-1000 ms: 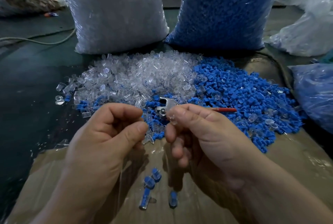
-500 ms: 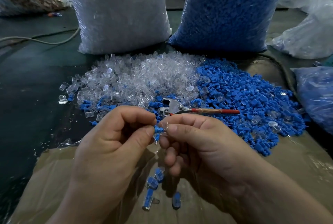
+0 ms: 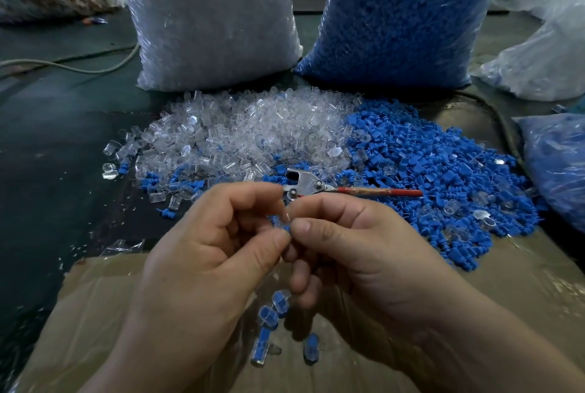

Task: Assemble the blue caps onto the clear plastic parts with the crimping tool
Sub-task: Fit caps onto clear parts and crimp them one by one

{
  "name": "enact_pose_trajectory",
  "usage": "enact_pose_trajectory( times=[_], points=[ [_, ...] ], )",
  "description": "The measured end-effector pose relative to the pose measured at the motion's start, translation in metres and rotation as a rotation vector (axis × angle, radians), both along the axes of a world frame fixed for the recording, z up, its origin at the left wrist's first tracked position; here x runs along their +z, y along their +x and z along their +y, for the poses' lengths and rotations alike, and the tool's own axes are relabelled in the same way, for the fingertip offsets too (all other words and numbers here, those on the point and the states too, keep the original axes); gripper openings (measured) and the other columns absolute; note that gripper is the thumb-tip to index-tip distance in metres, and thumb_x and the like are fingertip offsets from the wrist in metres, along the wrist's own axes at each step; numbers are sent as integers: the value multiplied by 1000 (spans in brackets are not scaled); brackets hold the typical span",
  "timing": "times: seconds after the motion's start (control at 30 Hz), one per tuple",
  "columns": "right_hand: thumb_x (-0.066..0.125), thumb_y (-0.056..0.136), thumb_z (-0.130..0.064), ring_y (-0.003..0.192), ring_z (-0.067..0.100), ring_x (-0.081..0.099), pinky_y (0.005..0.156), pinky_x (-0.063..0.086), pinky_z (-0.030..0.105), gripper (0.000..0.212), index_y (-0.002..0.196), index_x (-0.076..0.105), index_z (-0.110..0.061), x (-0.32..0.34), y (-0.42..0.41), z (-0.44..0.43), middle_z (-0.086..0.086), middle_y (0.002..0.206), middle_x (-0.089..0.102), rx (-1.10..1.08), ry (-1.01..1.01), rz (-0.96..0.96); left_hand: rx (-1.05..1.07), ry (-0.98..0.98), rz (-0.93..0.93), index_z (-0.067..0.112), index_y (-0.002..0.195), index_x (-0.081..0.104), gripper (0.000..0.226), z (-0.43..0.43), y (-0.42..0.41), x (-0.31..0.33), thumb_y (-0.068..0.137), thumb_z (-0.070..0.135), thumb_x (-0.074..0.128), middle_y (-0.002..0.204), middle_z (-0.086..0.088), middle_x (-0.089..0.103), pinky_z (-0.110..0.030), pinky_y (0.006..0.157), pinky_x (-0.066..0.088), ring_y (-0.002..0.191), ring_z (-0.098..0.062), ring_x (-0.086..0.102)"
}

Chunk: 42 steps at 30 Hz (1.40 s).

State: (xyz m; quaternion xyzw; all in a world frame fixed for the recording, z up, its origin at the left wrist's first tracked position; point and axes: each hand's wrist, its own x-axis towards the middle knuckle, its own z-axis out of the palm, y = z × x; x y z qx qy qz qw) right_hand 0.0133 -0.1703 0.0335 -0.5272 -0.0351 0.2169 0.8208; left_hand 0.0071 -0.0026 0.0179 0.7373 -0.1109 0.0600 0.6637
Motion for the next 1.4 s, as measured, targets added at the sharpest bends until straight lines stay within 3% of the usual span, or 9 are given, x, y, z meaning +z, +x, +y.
enact_pose_trajectory(
  times=[0.23,0.47,0.6,0.73,0.87,0.97,1.03,1.17,1.4],
  points=[
    [68,78,-19,41,15,53,34,42,22,8,84,65,-13,3,-1,-2,11,62,59,-54,0,-1,-24,-125,97,33,94,77,28,-4,-1,2,74,15,69,80,-7,74,-20,58,54,63,-14,68],
    [63,91,-13,50,17,59,42,49,26,8,84,65,-15,3,-2,-7,7,67,63,-40,-153,-78,-43,-167,205,26,79,74,15,-7,0,4,69,17,80,66,-13,69,-22,48,50,54,-17,64],
    [63,87,-34,79,8,65,66,55,31,10,97,62,-33,-4,-5,-16,-14,86,65,-164,-887,-753,-31,-162,222,25,81,74,22,-7,1,3,64,25,87,63,-8,67,-23,47,50,52,-18,63],
    [58,93,-30,89,5,60,72,50,28,11,100,64,-25,-8,-4,-11,-17,96,60,-166,-974,-1021,-55,-177,240,24,82,74,14,-6,3,0,72,15,77,69,-8,68,-22,48,49,55,-17,63],
    [52,96,-27,87,12,60,67,52,40,11,102,61,-22,-7,-3,-11,-11,98,58,-127,-1028,-1054,-23,-162,270,23,80,74,19,-6,3,2,61,27,75,65,-8,67,-21,48,49,53,-17,63],
    [52,96,-30,93,11,57,73,53,36,13,103,60,-25,-5,-4,-11,-10,101,58,-117,-1111,-1064,30,-107,264,25,81,74,20,-6,3,0,61,28,76,65,-8,68,-25,50,51,55,-18,63],
    [47,93,-44,107,8,50,92,48,30,27,116,55,-32,-6,1,-18,-12,113,57,-184,-1366,-1046,52,-81,248,27,80,74,17,-4,4,-1,72,12,78,63,-5,67,-28,50,51,53,-19,62],
    [38,84,-67,132,17,26,112,26,38,71,144,15,-36,-5,17,-38,-10,146,33,-80,-1818,-661,77,-128,285,24,74,73,33,-1,7,-1,83,-8,66,57,-5,62,-22,43,48,47,-16,59],
    [28,79,-73,116,21,42,98,35,41,68,137,29,-36,-6,27,-39,-9,127,51,11,-1940,-623,76,-210,370,20,75,73,30,-1,8,1,85,-7,64,56,-9,61,-23,39,47,45,-17,56]
  ],
)
